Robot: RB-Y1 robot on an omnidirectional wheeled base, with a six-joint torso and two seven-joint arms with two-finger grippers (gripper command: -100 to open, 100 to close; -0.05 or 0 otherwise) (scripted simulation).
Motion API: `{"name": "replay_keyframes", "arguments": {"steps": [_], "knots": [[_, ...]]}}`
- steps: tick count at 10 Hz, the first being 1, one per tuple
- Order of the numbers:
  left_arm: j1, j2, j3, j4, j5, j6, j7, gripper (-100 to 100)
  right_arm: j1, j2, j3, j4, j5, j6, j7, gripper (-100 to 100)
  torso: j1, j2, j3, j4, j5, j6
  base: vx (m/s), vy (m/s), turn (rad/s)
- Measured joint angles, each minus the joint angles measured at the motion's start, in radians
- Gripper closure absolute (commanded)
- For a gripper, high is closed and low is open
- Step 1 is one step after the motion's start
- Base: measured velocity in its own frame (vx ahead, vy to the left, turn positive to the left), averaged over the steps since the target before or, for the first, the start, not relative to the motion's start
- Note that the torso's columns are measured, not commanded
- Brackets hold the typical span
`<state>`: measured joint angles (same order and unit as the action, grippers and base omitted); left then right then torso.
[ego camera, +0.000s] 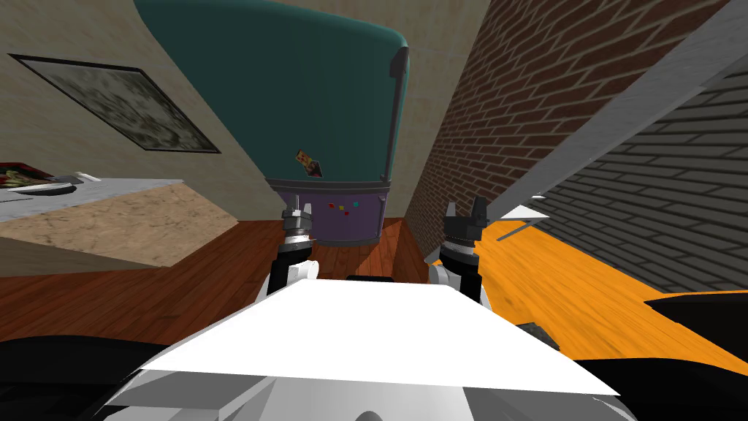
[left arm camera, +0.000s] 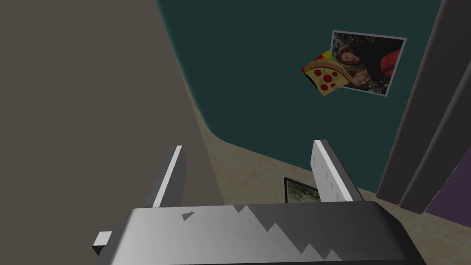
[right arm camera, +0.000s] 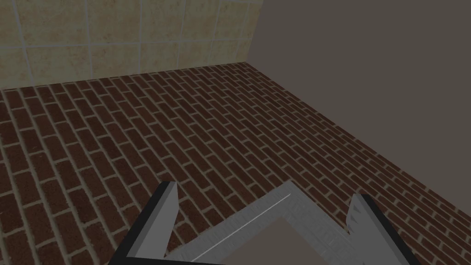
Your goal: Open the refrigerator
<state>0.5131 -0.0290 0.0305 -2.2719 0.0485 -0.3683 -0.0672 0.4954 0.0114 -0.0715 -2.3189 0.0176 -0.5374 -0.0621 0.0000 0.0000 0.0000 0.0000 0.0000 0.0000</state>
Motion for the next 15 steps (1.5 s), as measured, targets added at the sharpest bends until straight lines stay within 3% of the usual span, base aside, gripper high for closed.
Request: {"name": "replay_keyframes", "arguments": {"steps": [2, 9, 10, 12, 15], "knots": [[0.000, 0.000, 0.000, 0.000, 0.000, 0.000, 0.000, 0, 0.000, 0.000, 0.000, 0.000, 0.000, 0.000, 0.000, 0, 0.000, 0.104, -0.209, 0.105, 0.000, 0.000, 0.000, 0.000, 0.000], [0.000, 0.000, 0.000, 0.000, 0.000, 0.000, 0.000, 0, 0.000, 0.000, 0.000, 0.000, 0.000, 0.000, 0.000, 0, 0.000, 0.618, -1.234, 0.617, 0.000, 0.000, 0.000, 0.000, 0.000], [0.000, 0.000, 0.000, 0.000, 0.000, 0.000, 0.000, -100, 0.000, 0.000, 0.000, 0.000, 0.000, 0.000, 0.000, 0, 0.000, 0.691, -1.382, 0.691, 0.000, 0.000, 0.003, -0.009, -0.043], [-0.016, 0.055, 0.004, 0.018, 0.002, 0.012, 0.004, -100, 0.000, 0.000, 0.000, 0.000, 0.000, 0.000, 0.000, 0, -0.001, 0.735, -1.470, 0.734, 0.000, 0.000, -0.008, -0.025, -0.096], [-0.043, 0.145, 0.002, 0.053, 0.001, 0.049, 0.010, -100, 0.000, 0.000, 0.000, 0.000, 0.000, 0.000, 0.000, 0, 0.000, 0.738, -1.476, 0.738, 0.000, 0.000, -0.014, -0.039, -0.119]]}}
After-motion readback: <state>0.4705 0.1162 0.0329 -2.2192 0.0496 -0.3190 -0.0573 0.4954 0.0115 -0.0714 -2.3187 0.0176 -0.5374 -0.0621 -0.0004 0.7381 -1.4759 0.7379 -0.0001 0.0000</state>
